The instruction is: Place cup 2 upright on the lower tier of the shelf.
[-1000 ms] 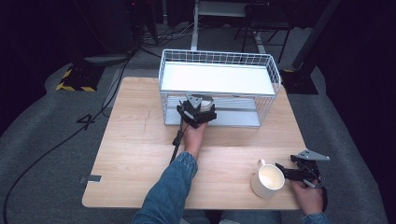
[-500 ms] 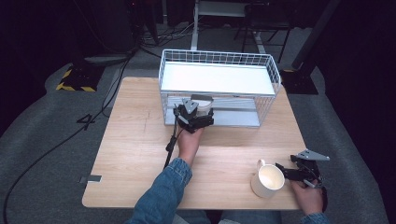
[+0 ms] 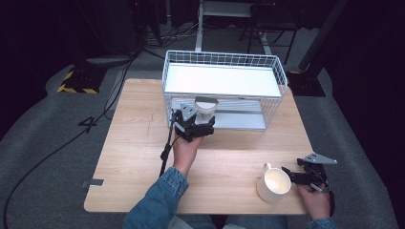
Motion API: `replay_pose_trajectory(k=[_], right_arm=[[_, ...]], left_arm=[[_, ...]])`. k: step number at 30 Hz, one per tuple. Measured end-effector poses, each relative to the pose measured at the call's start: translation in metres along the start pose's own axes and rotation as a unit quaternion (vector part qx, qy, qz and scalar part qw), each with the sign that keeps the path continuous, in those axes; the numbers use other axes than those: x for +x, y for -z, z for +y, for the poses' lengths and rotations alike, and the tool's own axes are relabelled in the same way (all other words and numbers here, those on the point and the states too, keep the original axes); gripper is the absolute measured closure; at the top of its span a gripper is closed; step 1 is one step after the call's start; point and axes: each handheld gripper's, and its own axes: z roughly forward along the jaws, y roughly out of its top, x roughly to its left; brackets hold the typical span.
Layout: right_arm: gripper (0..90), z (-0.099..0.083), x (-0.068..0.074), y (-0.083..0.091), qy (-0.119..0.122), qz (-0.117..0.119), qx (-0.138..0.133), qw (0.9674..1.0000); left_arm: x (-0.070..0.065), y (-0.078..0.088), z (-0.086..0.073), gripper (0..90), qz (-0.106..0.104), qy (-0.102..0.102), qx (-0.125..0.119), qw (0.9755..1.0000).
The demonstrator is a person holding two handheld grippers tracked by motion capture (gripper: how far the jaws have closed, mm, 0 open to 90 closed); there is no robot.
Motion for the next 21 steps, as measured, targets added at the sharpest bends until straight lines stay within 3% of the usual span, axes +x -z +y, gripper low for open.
replay_pose_trajectory(k=[2,5,13,18,21], right_arm=[[19.6,0.000,0.000,0.000,0.000,-0.001,0.000,1.0000],[19.6,0.000,0.000,0.000,-0.001,0.000,0.000,1.0000],[18.6,0.001,-0.002,-0.001,0.004,0.005,0.001,1.0000],[16.5,0.001,-0.002,-0.001,0.002,0.002,0.003,1.0000],[15.0,0.002,-0.002,-0.002,-0.002,-0.002,0.004,1.0000]], left_arm=[[0.000,0.005,-0.001,0.0,0.001,-0.006,0.001,1.0000],[0.007,0.027,-0.006,0.0,0.000,-0.023,0.013,0.9996],[0.020,0.067,-0.023,0.0,-0.010,-0.019,0.039,0.9990],[0.019,0.080,-0.036,0.0,-0.008,-0.024,0.055,0.9982],[0.020,0.084,-0.038,0.0,-0.016,-0.036,0.076,0.9964]])
